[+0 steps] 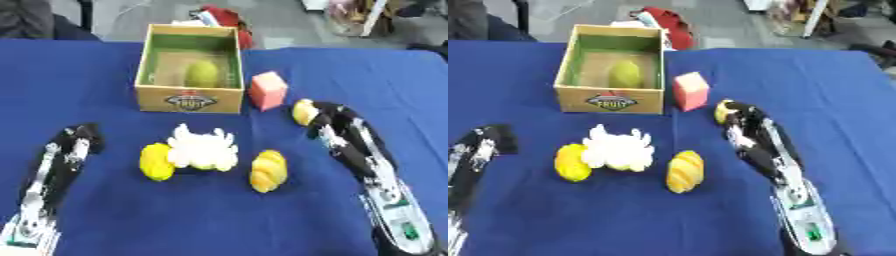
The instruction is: Pick up objects on the table and place them in the box.
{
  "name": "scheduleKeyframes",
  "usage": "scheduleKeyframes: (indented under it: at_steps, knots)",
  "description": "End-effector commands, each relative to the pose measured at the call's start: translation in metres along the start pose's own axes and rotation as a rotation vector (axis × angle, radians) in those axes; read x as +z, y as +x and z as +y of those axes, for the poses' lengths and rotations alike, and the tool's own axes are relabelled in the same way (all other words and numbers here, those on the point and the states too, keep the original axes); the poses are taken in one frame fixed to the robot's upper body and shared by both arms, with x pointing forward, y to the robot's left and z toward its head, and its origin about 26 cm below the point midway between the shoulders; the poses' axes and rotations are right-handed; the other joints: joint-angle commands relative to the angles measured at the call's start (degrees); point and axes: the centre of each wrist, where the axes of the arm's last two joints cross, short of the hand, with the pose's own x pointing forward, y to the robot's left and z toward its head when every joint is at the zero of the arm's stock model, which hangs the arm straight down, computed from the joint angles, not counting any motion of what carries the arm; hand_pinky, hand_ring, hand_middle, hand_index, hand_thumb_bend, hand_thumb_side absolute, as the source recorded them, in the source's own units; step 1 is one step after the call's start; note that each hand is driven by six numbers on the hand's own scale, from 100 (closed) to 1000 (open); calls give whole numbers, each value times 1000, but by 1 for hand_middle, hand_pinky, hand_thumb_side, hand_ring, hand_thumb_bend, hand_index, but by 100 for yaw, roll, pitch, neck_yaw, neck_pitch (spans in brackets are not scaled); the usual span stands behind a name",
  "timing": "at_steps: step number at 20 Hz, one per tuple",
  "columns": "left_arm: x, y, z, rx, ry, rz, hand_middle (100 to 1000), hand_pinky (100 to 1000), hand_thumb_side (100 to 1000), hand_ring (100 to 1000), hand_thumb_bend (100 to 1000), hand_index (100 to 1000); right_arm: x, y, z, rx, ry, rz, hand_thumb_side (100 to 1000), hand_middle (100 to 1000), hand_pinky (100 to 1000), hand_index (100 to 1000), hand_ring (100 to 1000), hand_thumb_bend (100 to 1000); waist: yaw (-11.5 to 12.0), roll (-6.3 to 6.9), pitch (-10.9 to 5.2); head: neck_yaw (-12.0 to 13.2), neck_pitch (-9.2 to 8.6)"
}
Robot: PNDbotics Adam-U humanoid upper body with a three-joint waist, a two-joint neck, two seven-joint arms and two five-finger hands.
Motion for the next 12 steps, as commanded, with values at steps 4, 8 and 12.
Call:
scheduleKeyframes:
  at_steps: [4,8,12]
  knots:
    - [-3,7,2,-5,2,-25,582,654,723,617,100,742,-17,15,-28,120,24,-53,459,524,532,785,508,100,14,86,-195,-51,-38]
    - [-2,6,2,-6,0,-23,582,654,723,617,100,742,-31,23,-50,215,44,-73,426,529,537,796,511,100,-3,86,-212,-72,-32]
    - [-1,5,2,-7,-4,-17,582,654,723,617,100,742,-46,29,-74,347,108,-70,397,554,561,828,537,100,-7,80,-247,-123,22]
